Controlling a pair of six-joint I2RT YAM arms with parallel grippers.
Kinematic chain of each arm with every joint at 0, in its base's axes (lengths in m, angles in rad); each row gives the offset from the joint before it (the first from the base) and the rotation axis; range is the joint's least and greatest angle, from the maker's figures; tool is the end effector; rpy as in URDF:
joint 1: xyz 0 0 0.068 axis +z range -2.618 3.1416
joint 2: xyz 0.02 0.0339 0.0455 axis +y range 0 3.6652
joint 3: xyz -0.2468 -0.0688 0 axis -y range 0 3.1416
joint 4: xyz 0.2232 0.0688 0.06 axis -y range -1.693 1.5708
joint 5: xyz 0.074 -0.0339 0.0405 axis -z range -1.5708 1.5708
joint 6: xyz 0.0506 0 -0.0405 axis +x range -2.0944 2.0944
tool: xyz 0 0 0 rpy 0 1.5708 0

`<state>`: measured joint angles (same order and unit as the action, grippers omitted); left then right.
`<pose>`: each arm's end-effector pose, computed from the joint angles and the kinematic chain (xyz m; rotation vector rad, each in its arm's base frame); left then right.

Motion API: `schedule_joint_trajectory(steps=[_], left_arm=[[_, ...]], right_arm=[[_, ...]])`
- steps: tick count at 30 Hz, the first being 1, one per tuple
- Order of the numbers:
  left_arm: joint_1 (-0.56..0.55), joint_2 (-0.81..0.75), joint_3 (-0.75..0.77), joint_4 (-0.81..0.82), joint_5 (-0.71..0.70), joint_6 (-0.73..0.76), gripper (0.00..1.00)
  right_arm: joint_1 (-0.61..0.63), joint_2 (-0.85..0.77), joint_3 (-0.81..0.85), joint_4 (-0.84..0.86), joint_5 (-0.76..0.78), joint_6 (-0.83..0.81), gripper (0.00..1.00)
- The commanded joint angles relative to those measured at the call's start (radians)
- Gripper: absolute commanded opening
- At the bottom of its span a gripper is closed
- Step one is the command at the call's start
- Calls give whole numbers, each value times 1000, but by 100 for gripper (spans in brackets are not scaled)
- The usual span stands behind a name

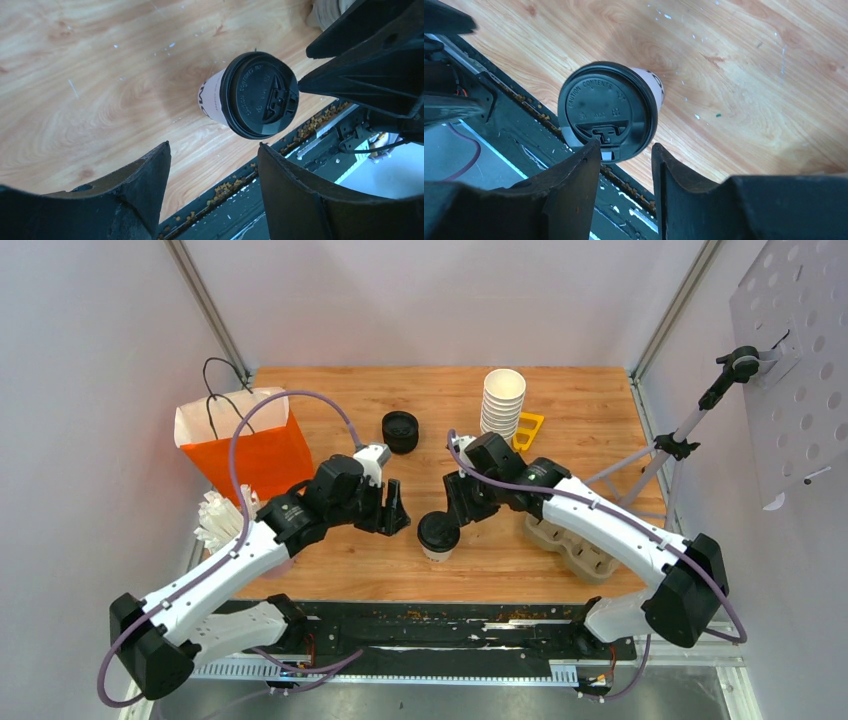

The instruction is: Pack the takeout coffee

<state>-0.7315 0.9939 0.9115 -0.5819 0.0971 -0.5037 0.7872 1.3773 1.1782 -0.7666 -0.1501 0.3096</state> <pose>0.1535 -0.1444 0.2851 0.3220 2.3256 -0.7550 0.1879 0.1993 0.2684 -0.6841 2.5484 0.5985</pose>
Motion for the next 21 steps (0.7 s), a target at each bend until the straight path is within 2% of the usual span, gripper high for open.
schedule_joint_trajectory(steps=[1,8,21], left_arm=[[1,22,-36,157,57,-56,71],[1,96,-106,255,56,-95,68],[16,186,-123,334,76,-128,62]], right_arm=[[-7,22,-5,102,-60,-35,42],[-22,61,-45,126,-33,-74,40],[-27,30,-129,209,-36,-178,37]])
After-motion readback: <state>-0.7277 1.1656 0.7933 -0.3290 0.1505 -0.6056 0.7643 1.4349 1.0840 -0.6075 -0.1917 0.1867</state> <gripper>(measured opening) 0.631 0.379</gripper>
